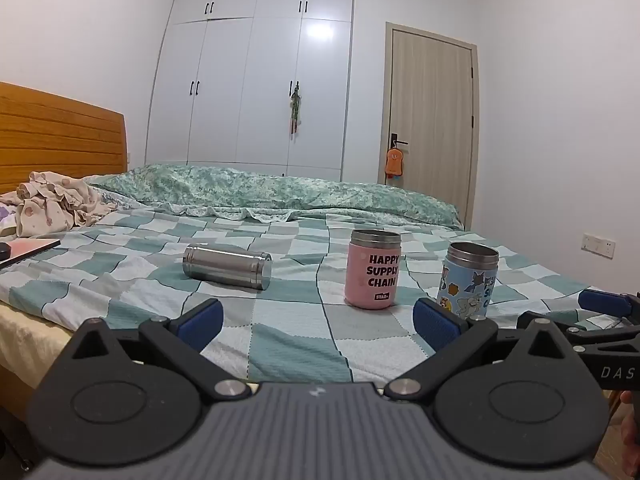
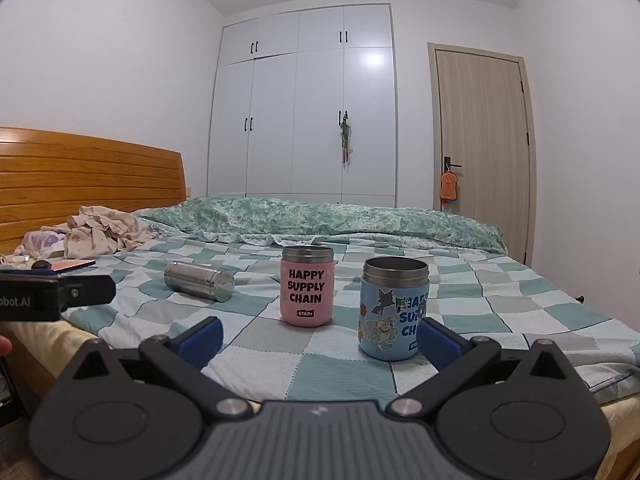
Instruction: Flip cup upright
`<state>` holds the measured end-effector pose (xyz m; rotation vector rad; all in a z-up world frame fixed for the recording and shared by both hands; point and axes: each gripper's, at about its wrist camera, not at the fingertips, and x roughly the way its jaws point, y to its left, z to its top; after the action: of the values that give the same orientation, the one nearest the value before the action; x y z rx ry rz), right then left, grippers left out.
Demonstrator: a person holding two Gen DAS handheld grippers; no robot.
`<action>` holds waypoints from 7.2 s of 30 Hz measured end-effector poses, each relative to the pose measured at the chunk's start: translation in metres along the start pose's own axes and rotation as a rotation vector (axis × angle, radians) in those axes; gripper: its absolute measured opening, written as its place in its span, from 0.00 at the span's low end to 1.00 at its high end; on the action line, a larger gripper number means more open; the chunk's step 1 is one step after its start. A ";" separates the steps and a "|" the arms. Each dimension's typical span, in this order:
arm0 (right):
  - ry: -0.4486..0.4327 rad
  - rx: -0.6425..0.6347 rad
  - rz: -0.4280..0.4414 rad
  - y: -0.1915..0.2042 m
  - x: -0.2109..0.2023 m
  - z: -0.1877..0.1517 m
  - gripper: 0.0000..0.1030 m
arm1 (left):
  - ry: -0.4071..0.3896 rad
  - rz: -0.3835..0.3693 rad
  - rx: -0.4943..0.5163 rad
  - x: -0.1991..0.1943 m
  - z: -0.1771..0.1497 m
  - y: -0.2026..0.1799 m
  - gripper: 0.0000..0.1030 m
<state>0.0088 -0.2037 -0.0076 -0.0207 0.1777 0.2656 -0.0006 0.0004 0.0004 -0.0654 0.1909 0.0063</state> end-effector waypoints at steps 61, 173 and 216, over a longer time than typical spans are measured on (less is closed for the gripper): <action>0.000 -0.003 -0.001 0.001 -0.001 0.000 1.00 | -0.004 0.000 0.002 -0.001 0.001 -0.001 1.00; 0.106 -0.475 0.289 0.117 0.389 0.035 1.00 | 0.347 -0.285 1.089 0.387 0.012 0.124 1.00; 0.107 -0.636 0.250 0.126 0.398 0.026 1.00 | 0.353 -0.296 1.162 0.384 0.003 0.106 0.66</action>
<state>0.3576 0.0224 -0.0525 -0.6480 0.1961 0.5633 0.3761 0.1059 -0.0764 1.0711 0.5106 -0.4115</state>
